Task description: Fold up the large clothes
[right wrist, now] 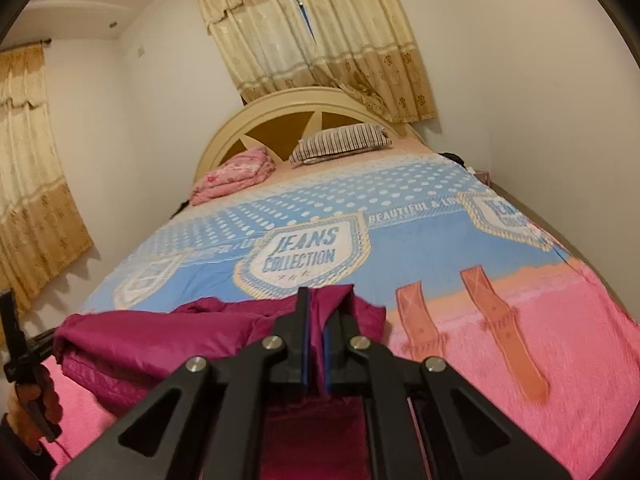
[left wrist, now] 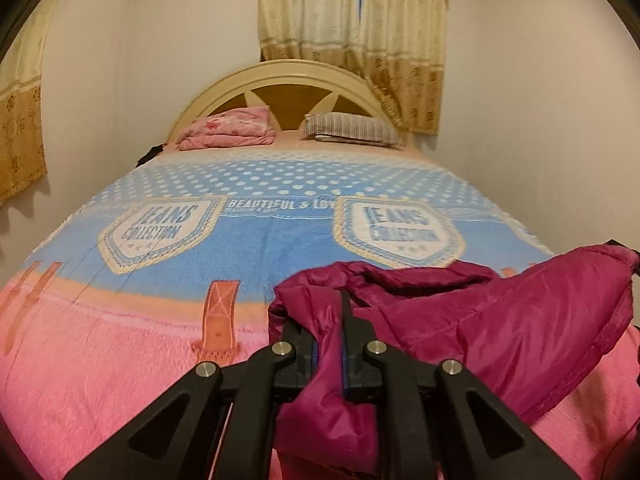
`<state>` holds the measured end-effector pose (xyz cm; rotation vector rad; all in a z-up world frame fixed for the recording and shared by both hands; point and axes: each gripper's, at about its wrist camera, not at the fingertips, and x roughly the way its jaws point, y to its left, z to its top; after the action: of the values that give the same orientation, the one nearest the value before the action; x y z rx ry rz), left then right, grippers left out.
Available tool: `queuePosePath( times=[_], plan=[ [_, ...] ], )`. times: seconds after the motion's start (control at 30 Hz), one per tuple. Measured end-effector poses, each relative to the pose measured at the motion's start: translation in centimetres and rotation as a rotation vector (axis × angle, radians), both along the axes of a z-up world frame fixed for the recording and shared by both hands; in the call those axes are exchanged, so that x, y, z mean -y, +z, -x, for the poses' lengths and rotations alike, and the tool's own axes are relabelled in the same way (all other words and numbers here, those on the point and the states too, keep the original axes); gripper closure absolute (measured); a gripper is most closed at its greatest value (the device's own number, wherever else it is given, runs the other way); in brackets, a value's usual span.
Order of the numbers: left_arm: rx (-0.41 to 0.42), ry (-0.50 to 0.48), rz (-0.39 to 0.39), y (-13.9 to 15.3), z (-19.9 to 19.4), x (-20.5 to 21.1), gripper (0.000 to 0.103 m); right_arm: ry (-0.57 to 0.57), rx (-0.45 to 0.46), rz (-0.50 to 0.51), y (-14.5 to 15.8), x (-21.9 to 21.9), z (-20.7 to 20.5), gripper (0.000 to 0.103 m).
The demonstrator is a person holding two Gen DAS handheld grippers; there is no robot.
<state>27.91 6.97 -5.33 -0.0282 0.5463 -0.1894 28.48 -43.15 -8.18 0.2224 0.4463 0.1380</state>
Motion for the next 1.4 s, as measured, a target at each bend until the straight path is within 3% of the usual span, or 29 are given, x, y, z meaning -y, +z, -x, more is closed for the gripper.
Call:
queuePosePath(
  times=[0.1, 0.27, 0.3, 0.33, 0.4, 0.53, 0.63, 0.7, 0.73, 0.77, 0.83, 0.87, 0.97, 1.07, 1.17, 1.27, 1.4],
  plan=[
    [-0.034, 0.042, -0.030, -0.8, -3.3, 0.5, 0.083, -0.016, -0.023, 0.041, -1.0, -0.2, -2.6, 0.097],
    [-0.041, 0.061, -0.010, -1.3, -6.5, 1.0, 0.064, -0.047, -0.088, 0.041, -3.3, 0.3, -7.3, 0.097],
    [-0.037, 0.070, -0.001, -1.4, -7.3, 1.0, 0.052, -0.052, -0.098, 0.040, -3.7, 0.4, -7.8, 0.097],
    [-0.029, 0.097, -0.012, -1.4, -7.7, 1.1, 0.029, -0.057, -0.108, 0.039, -4.2, 0.5, -8.4, 0.097],
    [0.012, 0.171, -0.034, -1.4, -7.8, 0.9, 0.003, -0.063, -0.136, 0.040, -5.2, 0.7, -9.9, 0.097],
    [0.024, 0.215, -0.040, -2.0, -8.9, 0.7, 0.003, -0.062, -0.197, 0.029, -7.2, 0.9, -12.3, 0.096],
    [-0.010, 0.328, -0.156, -3.3, -10.8, 1.6, 0.003, -0.097, -0.229, -0.008, -8.5, 1.2, -13.6, 0.095],
    [-0.015, 0.377, -0.207, -3.5, -11.3, 2.1, 0.003, -0.126, -0.258, -0.025, -9.1, 1.4, -14.4, 0.086],
    [-0.006, 0.385, -0.219, -3.5, -11.1, 2.3, 0.003, -0.132, -0.267, -0.027, -9.2, 1.2, -14.6, 0.075],
    [0.014, 0.410, -0.242, -3.1, -10.7, 2.7, 0.003, -0.147, -0.264, -0.019, -9.1, 1.1, -14.6, 0.054],
    [0.067, 0.421, -0.252, -2.4, -9.6, 3.3, 0.003, -0.176, -0.231, -0.006, -8.3, 0.9, -14.2, 0.025],
    [0.102, 0.418, -0.257, -1.9, -8.9, 3.7, 0.003, -0.169, -0.205, -0.018, -7.9, 1.0, -14.1, 0.020],
    [0.161, 0.383, -0.231, -0.6, -7.5, 4.5, 0.002, -0.172, -0.170, 0.014, -6.0, 0.4, -13.5, 0.020],
    [0.136, 0.337, -0.184, -0.6, -7.4, 5.5, 0.002, -0.157, -0.176, 0.070, -4.7, -2.2, -12.3, 0.020],
    [0.117, 0.318, -0.184, -1.8, -7.8, 7.2, 0.002, -0.102, -0.122, 0.145, -4.0, -7.2, -9.9, 0.020],
    [0.073, 0.336, -0.229, -3.5, -9.2, 8.6, 0.002, 0.002, -0.115, 0.190, -5.3, -11.6, -9.0, 0.020],
    [0.016, 0.378, -0.275, -5.9, -11.6, 8.6, 0.002, 0.015, -0.173, 0.279, -8.4, -13.7, -11.1, 0.021]
  ],
)
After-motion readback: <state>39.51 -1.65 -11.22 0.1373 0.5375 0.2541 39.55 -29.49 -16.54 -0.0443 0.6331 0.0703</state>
